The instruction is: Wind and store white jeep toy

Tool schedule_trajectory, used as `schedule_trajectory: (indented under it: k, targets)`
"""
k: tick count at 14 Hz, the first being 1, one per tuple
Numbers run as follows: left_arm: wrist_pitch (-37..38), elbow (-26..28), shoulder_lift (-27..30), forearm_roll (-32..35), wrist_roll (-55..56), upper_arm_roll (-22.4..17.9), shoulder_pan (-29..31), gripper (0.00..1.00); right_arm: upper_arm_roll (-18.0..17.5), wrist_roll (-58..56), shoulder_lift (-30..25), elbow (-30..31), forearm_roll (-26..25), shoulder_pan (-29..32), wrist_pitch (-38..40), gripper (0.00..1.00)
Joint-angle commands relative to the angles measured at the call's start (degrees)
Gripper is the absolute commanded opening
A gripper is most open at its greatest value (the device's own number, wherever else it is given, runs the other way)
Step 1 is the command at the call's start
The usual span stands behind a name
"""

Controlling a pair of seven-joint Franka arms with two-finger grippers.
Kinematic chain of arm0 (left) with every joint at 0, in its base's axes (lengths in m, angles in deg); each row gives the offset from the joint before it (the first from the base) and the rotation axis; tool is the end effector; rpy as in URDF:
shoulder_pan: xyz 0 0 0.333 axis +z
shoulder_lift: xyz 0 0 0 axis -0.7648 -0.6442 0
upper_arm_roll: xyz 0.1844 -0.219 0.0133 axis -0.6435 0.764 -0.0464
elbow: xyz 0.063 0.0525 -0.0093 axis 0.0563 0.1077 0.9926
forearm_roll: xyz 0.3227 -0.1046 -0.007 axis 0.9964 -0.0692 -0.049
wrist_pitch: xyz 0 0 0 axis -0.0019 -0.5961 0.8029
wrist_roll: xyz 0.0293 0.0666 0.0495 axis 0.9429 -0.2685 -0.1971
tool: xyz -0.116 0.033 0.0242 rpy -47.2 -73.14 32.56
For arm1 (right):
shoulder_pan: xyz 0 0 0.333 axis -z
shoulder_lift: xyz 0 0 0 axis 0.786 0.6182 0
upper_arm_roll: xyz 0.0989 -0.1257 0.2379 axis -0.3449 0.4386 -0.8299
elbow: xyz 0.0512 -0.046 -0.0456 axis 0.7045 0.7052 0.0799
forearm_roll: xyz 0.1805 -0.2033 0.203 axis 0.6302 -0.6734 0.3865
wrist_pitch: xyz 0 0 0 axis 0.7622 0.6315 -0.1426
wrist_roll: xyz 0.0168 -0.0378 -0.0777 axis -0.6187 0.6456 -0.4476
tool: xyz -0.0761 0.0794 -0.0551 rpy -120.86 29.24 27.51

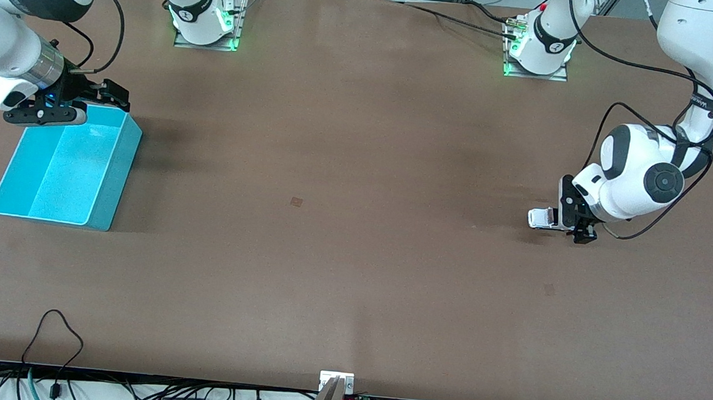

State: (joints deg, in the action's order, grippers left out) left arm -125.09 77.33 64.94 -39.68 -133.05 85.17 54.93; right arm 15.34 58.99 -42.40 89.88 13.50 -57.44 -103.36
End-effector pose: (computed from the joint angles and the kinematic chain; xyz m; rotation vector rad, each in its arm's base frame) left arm 0.5113 0.0308 0.2082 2.1802 -2.1676 -0.1404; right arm 0.4433 -0.0132 0.4305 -3.1082 -0.1595 0.2086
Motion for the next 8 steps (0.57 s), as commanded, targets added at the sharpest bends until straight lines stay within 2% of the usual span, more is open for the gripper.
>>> schedule_trajectory:
  k: [1,8]
  targets:
    - [-1.6,0.5,0.0,-1.4,-1.6,0.3,0.6,1.00,0.1,-0.3,0.4,-1.1,-0.7,-0.4,1.1,1.00]
    - [-4.9,1.9,-0.1,-1.5,-4.6,0.7,0.5,1.00,0.1,-0.2,0.4,-1.1,-0.7,-0.4,1.7,1.00]
